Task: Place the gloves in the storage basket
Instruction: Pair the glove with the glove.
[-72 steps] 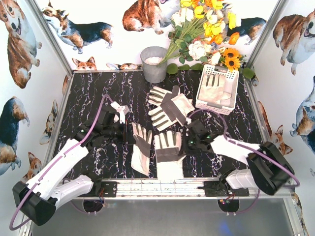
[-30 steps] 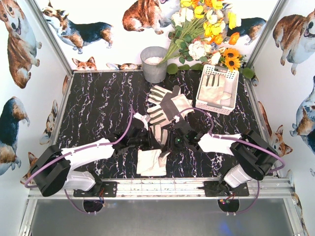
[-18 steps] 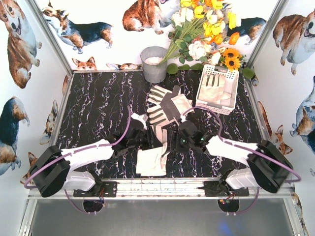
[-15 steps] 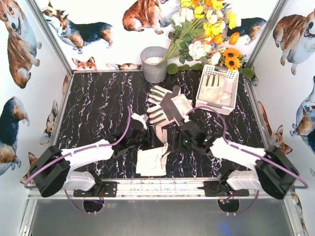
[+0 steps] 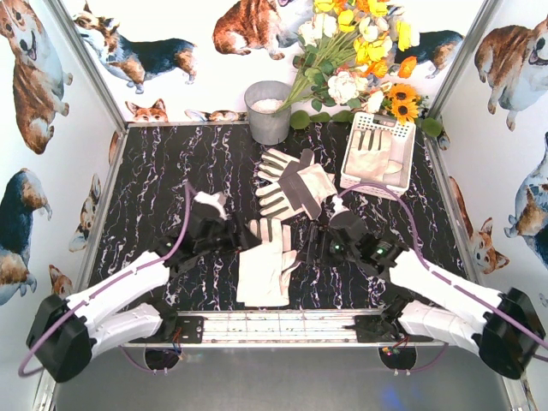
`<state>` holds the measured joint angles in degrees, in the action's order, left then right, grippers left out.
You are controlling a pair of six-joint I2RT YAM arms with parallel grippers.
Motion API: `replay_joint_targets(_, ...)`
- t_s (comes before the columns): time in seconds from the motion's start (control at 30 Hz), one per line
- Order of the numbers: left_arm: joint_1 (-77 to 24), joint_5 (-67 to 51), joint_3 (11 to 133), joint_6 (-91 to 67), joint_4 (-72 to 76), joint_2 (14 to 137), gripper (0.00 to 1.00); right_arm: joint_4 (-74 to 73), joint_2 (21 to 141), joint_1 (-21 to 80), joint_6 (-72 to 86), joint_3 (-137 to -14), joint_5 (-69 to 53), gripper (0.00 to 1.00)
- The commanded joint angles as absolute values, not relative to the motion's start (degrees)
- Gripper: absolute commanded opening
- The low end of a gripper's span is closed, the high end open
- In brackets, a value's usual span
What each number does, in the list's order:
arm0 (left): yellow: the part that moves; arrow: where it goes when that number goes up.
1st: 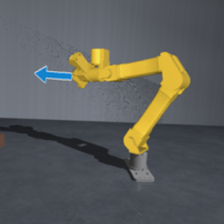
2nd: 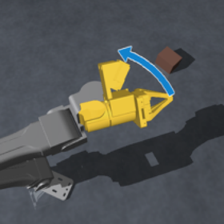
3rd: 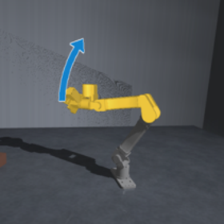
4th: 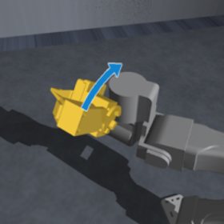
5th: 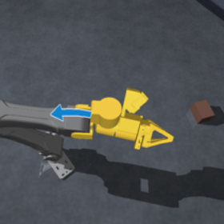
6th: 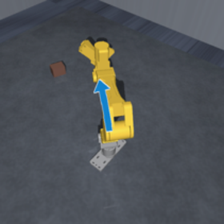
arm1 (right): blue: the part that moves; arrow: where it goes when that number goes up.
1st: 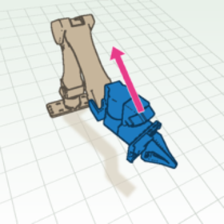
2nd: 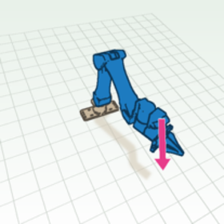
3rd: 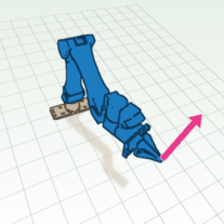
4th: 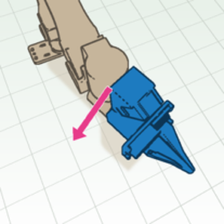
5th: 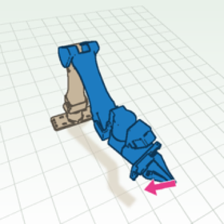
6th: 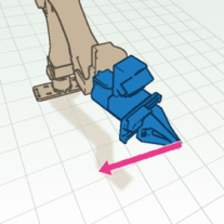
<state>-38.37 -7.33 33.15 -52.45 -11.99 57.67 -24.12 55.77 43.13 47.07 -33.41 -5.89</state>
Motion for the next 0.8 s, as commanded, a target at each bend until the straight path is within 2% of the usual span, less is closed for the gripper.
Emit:
replay_joint_targets(0.0,-33.3,-10.0,28.0,-51.9,-16.2,55.2,0.64,-21.4,59.8,43.5,47.8,-36.7,-8.1,0.71)
replay_joint_targets(0.17,-30.7,-9.3,25.2,-50.7,-17.0,55.0,0.6,-16.7,63.7,43.5,49.5,-36.4,-9.6,0.66)
replay_joint_targets(0.5,-30.2,-10.5,23.2,-48.9,-11.5,60.0,0.51,-13.1,69.6,43.5,49.1,-35.2,-6.9,0.28)
replay_joint_targets(0.77,-30.2,-13.7,23.3,-47.5,-7.5,65.2,0.4,-10.9,72.3,43.5,49.1,-34.4,-8.1,0.1)
